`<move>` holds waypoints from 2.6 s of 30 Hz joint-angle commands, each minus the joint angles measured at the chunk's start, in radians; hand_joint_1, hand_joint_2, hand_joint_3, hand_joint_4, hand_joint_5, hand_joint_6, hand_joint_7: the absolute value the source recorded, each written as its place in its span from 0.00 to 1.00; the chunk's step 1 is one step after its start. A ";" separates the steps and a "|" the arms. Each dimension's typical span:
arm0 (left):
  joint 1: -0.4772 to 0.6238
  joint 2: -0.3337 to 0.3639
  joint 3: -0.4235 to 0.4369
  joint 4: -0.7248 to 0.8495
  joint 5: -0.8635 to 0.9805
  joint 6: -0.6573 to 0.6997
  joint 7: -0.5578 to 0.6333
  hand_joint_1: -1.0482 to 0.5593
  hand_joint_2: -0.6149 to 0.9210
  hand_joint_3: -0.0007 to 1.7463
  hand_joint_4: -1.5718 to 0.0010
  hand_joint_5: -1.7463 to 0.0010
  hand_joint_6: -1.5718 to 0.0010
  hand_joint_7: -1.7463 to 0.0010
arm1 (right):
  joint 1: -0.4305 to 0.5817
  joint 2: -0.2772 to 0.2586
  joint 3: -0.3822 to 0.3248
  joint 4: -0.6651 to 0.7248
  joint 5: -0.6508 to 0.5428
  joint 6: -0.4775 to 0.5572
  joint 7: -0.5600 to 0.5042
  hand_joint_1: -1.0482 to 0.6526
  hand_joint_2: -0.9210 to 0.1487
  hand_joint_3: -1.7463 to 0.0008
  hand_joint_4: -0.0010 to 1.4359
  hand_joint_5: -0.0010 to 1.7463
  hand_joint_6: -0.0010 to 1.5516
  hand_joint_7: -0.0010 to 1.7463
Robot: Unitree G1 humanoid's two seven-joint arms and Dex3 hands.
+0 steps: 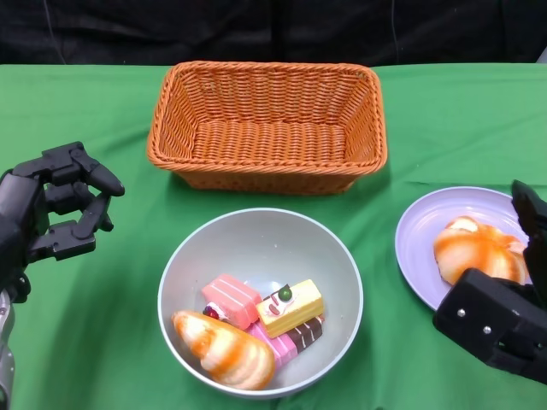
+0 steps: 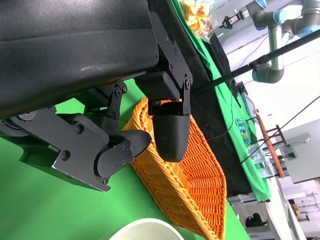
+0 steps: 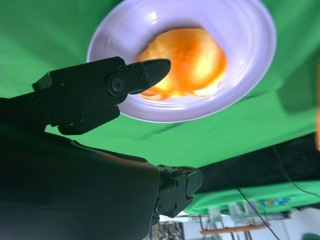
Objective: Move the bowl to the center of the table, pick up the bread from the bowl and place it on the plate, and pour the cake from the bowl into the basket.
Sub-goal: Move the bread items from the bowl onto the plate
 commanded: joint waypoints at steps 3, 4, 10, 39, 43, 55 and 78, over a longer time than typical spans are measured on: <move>-0.008 0.011 0.006 0.000 0.003 -0.006 0.003 0.62 0.80 0.56 0.52 0.08 0.52 0.25 | 0.048 0.007 -0.079 -0.103 0.162 -0.244 0.007 0.31 0.00 0.96 0.31 0.08 0.24 0.04; -0.007 0.010 0.006 -0.002 0.001 -0.003 0.000 0.62 0.80 0.56 0.53 0.08 0.52 0.24 | 0.053 0.006 -0.083 -0.125 0.188 -0.284 0.023 0.30 0.00 0.96 0.34 0.08 0.26 0.04; -0.006 0.007 0.008 -0.001 0.001 -0.009 0.002 0.63 0.81 0.55 0.53 0.08 0.52 0.25 | 0.032 -0.004 -0.090 -0.292 0.408 -0.319 0.256 0.28 0.00 0.95 0.37 0.06 0.27 0.02; -0.017 0.005 0.004 0.012 0.014 -0.006 0.010 0.61 0.81 0.55 0.52 0.07 0.52 0.25 | -0.438 0.061 0.132 -0.450 0.818 0.450 0.532 0.16 0.00 0.91 0.40 0.02 0.24 0.00; -0.020 0.008 -0.001 0.018 0.022 -0.002 0.014 0.59 0.81 0.56 0.53 0.06 0.53 0.24 | -0.483 0.044 0.185 -0.382 0.820 0.432 0.567 0.14 0.00 0.89 0.37 0.01 0.22 0.00; -0.022 0.003 0.005 0.026 0.012 -0.005 0.004 0.62 0.82 0.54 0.54 0.08 0.51 0.28 | -0.598 -0.001 0.269 -0.227 0.820 0.447 0.688 0.09 0.00 0.86 0.33 0.00 0.20 0.00; -0.034 0.000 0.002 0.049 0.015 -0.023 -0.001 0.64 0.81 0.57 0.53 0.07 0.53 0.24 | -0.669 -0.058 0.391 -0.180 0.757 0.416 0.822 0.04 0.00 0.80 0.43 0.03 0.11 0.00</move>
